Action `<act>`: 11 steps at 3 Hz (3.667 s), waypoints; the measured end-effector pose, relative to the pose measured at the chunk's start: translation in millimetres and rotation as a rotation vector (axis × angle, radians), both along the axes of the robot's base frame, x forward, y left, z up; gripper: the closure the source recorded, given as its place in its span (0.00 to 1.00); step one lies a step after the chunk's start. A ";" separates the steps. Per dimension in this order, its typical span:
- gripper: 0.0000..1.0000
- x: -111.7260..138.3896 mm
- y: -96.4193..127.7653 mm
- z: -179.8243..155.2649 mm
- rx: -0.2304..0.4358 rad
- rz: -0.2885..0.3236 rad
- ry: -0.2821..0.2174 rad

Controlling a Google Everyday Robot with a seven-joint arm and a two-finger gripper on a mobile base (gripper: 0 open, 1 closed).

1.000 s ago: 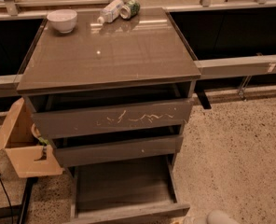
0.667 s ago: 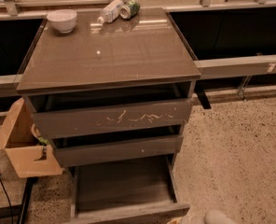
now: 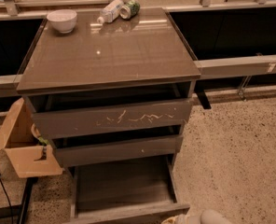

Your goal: Close bottom drawer

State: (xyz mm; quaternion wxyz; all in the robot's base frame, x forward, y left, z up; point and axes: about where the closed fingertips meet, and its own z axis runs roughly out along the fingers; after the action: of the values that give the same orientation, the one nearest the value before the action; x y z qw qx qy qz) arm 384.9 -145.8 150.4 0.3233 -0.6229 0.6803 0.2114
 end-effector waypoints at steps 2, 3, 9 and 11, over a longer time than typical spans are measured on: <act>1.00 18.2 12.9 -10.2 0.002 0.000 -0.040; 1.00 27.6 18.2 -17.7 -0.003 -0.003 -0.046; 0.00 28.8 19.1 -18.6 -0.003 -0.003 -0.046; 0.39 34.8 22.7 -20.2 0.005 -0.008 -0.065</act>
Offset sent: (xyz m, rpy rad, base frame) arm 0.0296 0.0142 -0.0137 -0.0031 -0.0580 -0.0036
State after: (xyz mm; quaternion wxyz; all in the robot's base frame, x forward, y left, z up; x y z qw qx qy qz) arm 419.7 -123.2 130.2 0.3475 -0.6260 0.6714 0.1913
